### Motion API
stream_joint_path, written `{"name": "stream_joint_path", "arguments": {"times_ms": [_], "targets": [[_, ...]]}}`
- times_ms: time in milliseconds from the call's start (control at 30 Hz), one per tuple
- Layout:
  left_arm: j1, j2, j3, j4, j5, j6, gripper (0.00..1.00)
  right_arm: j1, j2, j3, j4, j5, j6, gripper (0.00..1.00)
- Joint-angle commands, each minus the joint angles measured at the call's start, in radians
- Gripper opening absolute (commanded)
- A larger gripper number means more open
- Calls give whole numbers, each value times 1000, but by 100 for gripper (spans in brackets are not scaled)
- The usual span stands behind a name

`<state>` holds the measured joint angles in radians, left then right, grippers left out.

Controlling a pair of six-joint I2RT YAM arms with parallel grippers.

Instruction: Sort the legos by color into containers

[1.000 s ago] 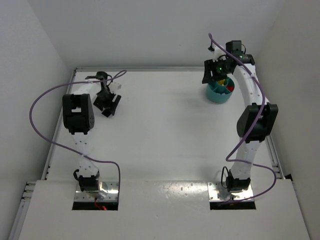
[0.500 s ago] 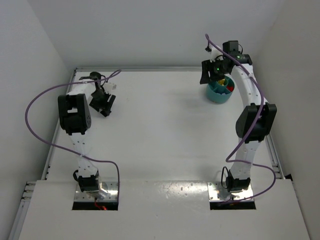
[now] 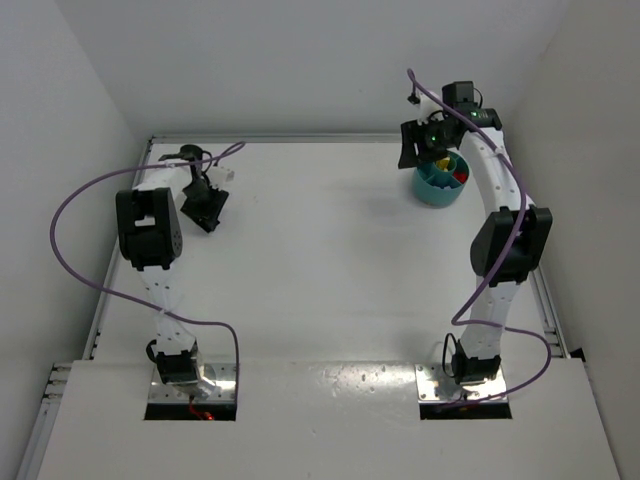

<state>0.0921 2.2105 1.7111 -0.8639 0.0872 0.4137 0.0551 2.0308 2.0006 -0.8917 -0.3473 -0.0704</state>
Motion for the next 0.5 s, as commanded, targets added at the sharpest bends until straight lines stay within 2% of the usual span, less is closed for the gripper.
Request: {"name": "stream_joint_path", "arguments": {"times_ms": [0,33,200,300,467], "targets": [[-14,71,-62,-47,75,13,34,6,22,30,16,1,0,56],[-14,60,-73,-47,92,13,28,6,22,30,16,1,0,56],[-14,-3,-126,-12,169,23,26,25,10,4,28,-13,9,56],[-14,-95,-171,29,225,34,26,25,-13,-34,54,-73,47,56],[-34,-265,-257,92,341,34,26,25,-49,-140,128,-261,147,56]]}}
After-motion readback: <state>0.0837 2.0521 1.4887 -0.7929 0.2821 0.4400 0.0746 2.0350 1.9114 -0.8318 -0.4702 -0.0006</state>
